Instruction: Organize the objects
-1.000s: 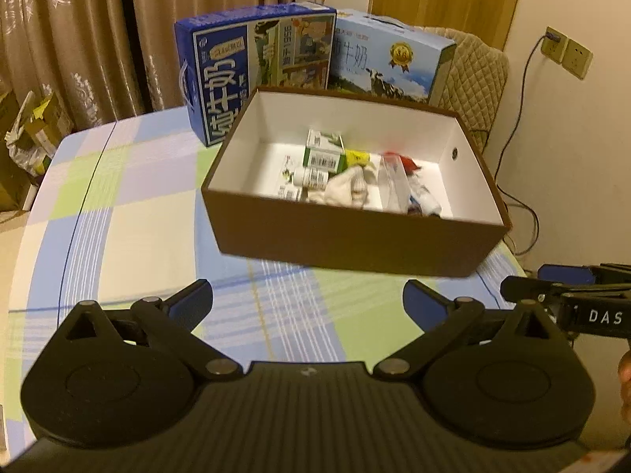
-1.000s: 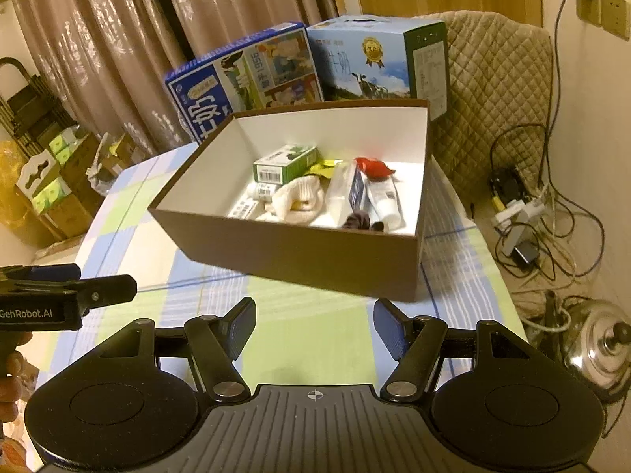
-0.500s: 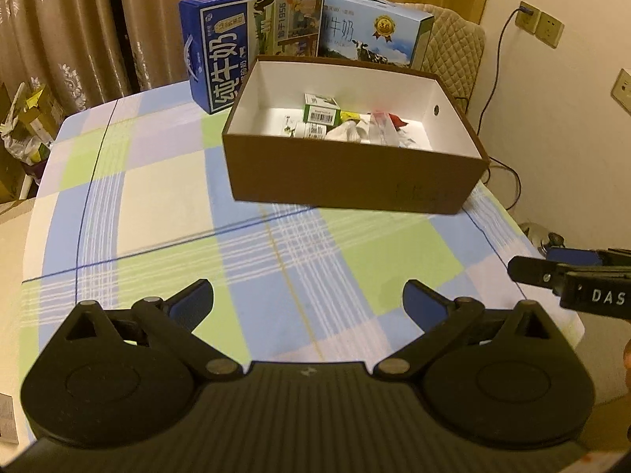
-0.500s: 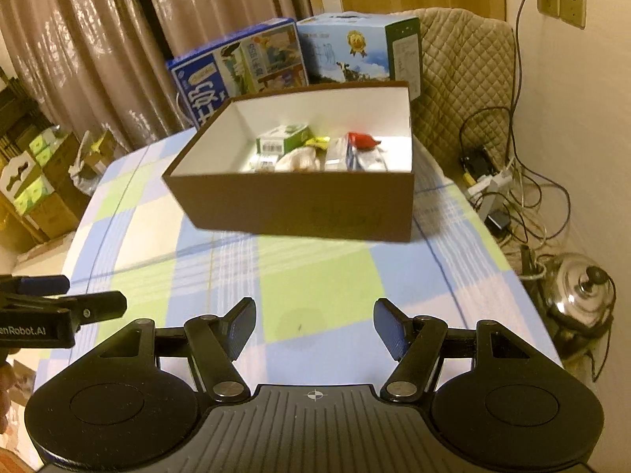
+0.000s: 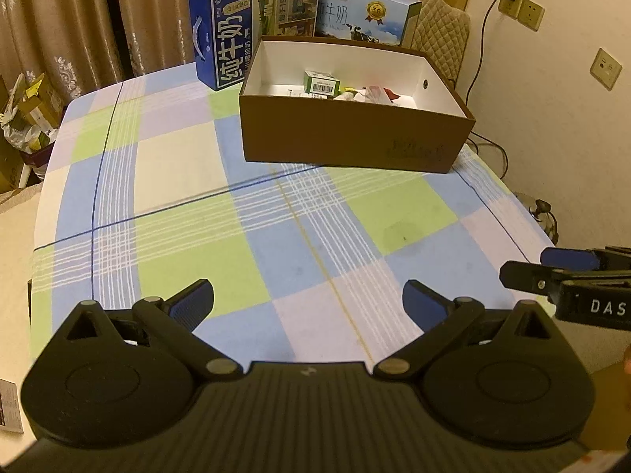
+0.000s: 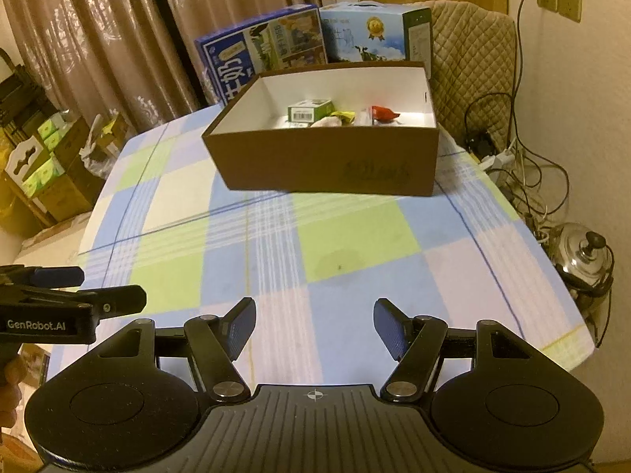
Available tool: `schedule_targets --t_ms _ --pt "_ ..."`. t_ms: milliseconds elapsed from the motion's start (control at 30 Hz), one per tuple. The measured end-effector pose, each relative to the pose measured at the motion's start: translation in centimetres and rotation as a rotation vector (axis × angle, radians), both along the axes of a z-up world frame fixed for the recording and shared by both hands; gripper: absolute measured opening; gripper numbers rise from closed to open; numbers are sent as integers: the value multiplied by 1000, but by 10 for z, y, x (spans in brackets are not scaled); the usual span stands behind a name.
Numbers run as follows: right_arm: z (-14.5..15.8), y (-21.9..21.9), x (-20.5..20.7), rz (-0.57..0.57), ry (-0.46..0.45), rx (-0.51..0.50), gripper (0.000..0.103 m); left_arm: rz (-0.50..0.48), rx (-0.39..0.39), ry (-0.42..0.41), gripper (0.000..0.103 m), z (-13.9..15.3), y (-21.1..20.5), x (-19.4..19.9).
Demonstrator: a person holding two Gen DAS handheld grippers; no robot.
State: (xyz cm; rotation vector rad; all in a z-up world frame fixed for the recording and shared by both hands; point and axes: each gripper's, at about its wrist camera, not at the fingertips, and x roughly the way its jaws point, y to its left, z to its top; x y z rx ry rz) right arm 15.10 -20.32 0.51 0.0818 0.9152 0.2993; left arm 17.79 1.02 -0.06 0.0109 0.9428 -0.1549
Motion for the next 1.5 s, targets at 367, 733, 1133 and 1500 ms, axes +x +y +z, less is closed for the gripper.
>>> schedule_targets --t_ms 367,733,1133,1500 --pt "2 12 -26 -2 -10 -2 64 -7 -3 -8 101 2 7 -24" --pt "4 14 -36 -2 -16 -1 64 -5 1 -21 101 5 9 -34" --pt "3 16 -37 -3 -14 1 64 -3 -1 -24 101 6 9 -36" --pt "3 16 -37 -3 -15 0 64 -1 -2 -23 101 5 10 -34"
